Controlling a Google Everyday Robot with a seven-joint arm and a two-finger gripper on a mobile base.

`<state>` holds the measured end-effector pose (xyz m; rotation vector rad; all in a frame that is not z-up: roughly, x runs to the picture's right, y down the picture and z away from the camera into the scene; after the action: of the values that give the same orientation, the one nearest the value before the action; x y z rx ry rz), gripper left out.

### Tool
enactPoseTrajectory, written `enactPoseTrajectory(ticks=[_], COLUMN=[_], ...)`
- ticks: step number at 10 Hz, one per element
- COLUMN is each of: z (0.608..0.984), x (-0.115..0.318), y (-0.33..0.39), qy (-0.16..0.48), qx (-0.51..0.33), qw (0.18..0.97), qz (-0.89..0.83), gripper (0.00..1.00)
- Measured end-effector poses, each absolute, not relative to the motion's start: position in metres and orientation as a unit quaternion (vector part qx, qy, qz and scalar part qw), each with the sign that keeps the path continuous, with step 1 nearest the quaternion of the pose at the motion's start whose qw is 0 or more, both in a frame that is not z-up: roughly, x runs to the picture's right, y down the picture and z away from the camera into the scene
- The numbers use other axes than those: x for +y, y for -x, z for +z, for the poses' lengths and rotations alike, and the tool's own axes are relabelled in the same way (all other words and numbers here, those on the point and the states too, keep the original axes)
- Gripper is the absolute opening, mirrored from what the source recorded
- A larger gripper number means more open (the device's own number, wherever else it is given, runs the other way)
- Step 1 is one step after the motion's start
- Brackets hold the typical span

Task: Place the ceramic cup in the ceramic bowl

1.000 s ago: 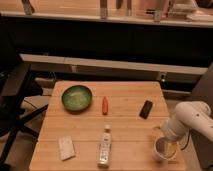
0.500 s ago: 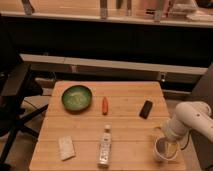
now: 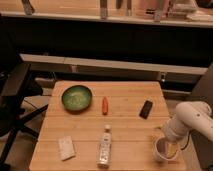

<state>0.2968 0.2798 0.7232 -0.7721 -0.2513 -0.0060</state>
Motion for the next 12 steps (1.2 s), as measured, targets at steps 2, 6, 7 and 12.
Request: enactPoseTrajectory(ticks=[2, 6, 7, 12], z=[0.7228, 0.7229, 0.7232, 0.7248], x=[0.2798, 0.2812, 0.2819, 0.2858], y=[-0.2971, -0.2980, -0.2981, -0.2990], qy=[0.376, 0.379, 0.380, 0.383], qx=[-0.123, -0.125, -0.125, -0.128], qw=[0.918, 0.917, 0.917, 0.915], qz=[-0.004, -0.005, -0.004, -0.005], gripper=[0.80, 0.80, 0.80, 0.80])
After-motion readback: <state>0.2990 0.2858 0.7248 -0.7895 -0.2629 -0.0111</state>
